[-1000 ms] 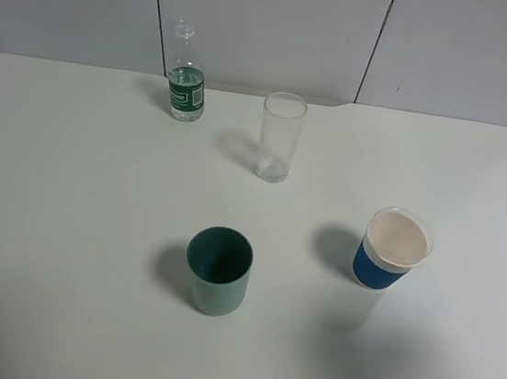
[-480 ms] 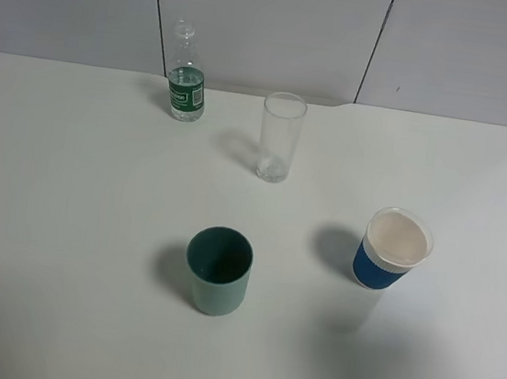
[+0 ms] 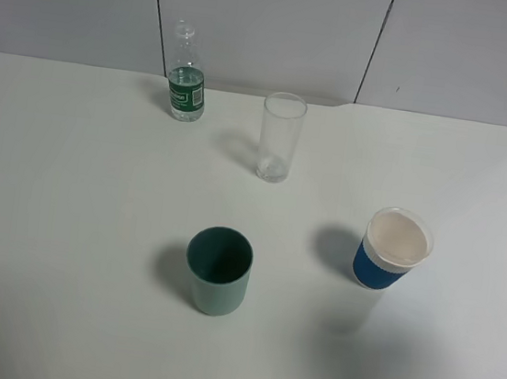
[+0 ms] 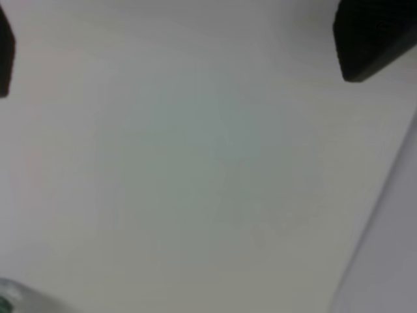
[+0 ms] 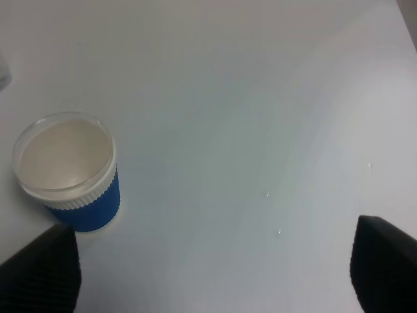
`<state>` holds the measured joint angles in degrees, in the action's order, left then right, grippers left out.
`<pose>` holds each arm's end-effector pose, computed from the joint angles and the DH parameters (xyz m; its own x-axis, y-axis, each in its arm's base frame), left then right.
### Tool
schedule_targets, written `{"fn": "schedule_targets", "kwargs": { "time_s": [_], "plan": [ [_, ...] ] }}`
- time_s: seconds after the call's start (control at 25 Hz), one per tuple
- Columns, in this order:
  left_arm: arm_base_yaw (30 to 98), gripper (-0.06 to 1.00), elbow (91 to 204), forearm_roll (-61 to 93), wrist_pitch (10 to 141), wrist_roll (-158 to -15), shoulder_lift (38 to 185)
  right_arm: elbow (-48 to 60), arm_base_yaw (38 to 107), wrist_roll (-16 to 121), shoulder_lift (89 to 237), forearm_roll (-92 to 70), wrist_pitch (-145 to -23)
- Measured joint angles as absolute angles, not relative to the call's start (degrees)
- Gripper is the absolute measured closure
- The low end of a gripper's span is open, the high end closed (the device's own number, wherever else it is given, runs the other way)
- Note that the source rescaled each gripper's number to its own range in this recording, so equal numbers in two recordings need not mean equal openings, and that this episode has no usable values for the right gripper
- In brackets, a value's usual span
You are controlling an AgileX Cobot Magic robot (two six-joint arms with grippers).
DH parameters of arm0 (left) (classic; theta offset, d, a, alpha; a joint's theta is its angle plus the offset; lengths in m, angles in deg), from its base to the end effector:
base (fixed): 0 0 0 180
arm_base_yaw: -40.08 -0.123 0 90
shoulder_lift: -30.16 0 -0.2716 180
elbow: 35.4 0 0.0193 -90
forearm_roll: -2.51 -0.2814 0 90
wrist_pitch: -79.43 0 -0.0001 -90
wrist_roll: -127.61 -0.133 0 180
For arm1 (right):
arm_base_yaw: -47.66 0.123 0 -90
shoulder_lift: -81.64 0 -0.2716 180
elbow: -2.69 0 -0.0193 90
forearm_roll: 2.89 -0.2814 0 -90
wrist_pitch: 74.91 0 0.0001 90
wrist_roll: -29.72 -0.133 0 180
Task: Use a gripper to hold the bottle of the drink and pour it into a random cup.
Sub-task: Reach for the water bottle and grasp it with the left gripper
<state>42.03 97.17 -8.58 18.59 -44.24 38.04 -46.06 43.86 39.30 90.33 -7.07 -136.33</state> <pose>0.0702 0.0200 0.2793 -0.4272 -0.0318 -0.9036 -0.1380 0.9900 0.0304 0.0750 0.0036 0.2677 -0.4778 -0.1002 -0.8728 -0.0533 0.9950 -0.0850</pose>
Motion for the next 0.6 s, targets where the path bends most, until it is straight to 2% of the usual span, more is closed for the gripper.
{"fn": "schedule_targets", "kwargs": {
  "time_s": [0.6],
  "plan": [
    [42.03,-0.06,97.17,-10.90,18.91,-44.25,38.04,-46.06,43.86,39.30,90.33,-7.07,-136.33]
  ]
}}
